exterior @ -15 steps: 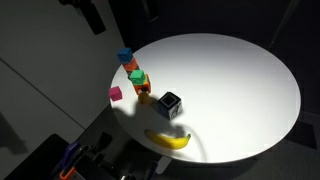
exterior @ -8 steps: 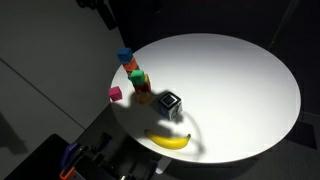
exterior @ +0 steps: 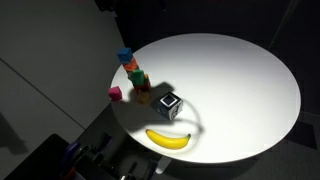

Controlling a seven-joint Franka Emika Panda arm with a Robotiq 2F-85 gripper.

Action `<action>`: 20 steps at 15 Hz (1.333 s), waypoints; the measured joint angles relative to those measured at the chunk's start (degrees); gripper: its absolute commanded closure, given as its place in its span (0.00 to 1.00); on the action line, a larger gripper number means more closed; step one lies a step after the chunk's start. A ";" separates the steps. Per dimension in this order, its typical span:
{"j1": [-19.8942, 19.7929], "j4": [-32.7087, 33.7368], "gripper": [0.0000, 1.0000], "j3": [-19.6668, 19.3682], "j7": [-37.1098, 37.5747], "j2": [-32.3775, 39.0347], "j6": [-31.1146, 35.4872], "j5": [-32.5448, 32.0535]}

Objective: Put the cube on top of the green block

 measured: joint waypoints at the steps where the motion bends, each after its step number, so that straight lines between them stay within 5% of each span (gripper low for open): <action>1: 0.36 0.02 0.00 -0.03 -0.69 0.76 1.41 0.80; 12: 2.57 3.28 0.00 -1.36 -14.14 8.02 5.37 15.80; 20: 2.46 7.46 0.00 -1.44 -14.90 11.22 -0.85 16.99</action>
